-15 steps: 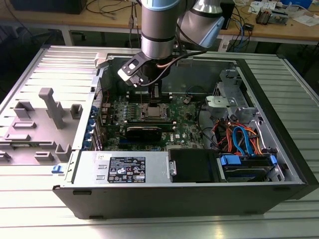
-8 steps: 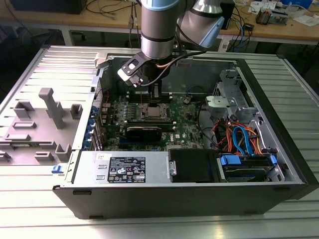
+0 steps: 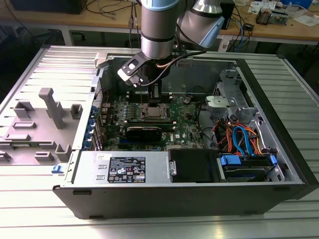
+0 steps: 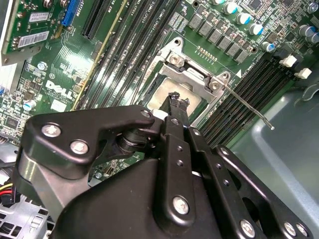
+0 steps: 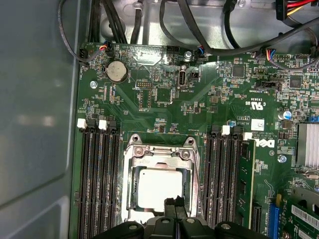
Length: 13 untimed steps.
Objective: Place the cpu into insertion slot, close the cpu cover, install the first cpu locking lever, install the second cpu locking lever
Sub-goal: 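Close the cpu cover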
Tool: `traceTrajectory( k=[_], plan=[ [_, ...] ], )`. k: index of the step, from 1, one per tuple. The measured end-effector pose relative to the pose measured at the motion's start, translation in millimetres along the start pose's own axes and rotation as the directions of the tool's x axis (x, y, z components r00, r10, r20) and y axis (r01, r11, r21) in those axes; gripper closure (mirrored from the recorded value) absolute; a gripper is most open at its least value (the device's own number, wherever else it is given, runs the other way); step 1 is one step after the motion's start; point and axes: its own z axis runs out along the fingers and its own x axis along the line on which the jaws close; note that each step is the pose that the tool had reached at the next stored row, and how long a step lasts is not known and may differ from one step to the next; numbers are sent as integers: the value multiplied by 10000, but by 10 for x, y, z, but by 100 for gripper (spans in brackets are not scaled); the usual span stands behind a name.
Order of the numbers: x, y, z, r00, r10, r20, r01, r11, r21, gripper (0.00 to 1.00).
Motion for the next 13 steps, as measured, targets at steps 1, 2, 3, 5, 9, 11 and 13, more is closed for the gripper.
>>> traceTrajectory(
  k=[1,2,3,5,9,11,13],
  plan=[
    [0,0,0,10000,1,-1,-1,10000,0,89],
    [-1,-1,0,10000,1,1,-1,10000,1,89],
    [-4,0,0,10000,0,0,0,10000,0,89],
    [4,-93,111,9999,-111,-6,111,9999,0,89],
    [12,-201,254,9999,-112,-8,112,9999,0,89],
    [13,-204,263,9999,-112,-10,112,9999,0,89],
    [13,-206,292,9999,-111,-10,111,9999,9,89]
  ],
)
